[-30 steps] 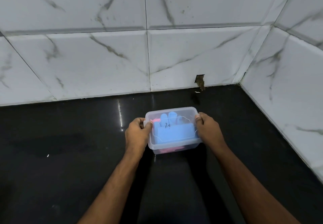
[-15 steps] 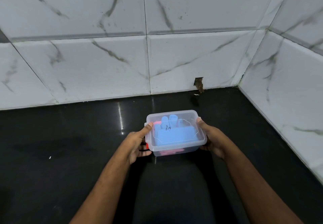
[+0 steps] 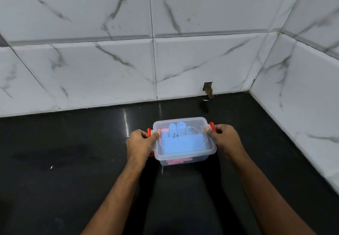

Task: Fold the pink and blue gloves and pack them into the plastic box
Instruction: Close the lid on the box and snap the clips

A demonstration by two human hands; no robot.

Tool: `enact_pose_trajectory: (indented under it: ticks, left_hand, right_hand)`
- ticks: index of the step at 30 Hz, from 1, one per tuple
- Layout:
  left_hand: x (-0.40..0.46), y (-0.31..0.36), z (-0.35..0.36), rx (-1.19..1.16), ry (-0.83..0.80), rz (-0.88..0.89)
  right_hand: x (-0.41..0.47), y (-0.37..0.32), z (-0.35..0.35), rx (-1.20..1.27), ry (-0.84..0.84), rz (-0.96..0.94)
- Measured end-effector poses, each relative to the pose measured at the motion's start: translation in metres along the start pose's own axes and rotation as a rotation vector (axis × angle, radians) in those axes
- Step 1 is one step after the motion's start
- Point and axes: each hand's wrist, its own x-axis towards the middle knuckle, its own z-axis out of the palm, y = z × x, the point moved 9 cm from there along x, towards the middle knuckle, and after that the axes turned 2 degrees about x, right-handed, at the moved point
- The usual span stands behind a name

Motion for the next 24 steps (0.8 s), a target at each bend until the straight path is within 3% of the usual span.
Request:
enact_pose_trajectory:
  ticks: [14, 19, 21, 24]
  left_hand:
    - [-0.009, 0.010, 0.004, 0.126, -0.004, 0.013]
    - [-0.010, 0.018, 0.000, 0.172, 0.016, 0.059]
    - [-0.009, 0.025, 0.000, 0.200, 0.029, 0.114]
    - [-0.007, 0.035, 0.002, 0.261, 0.033, 0.201]
  right_hand:
    - [-0.001, -0.034, 0.000, -0.644, 0.244, -0.021]
    - [-0.024, -0.051, 0.014, -1.000, 0.248, -0.244]
    - [-0.032, -0.058, 0.024, -0.985, 0.255, -0.345]
    - [-0.040, -0.073, 0.061, -0.848, 0.080, -0.530]
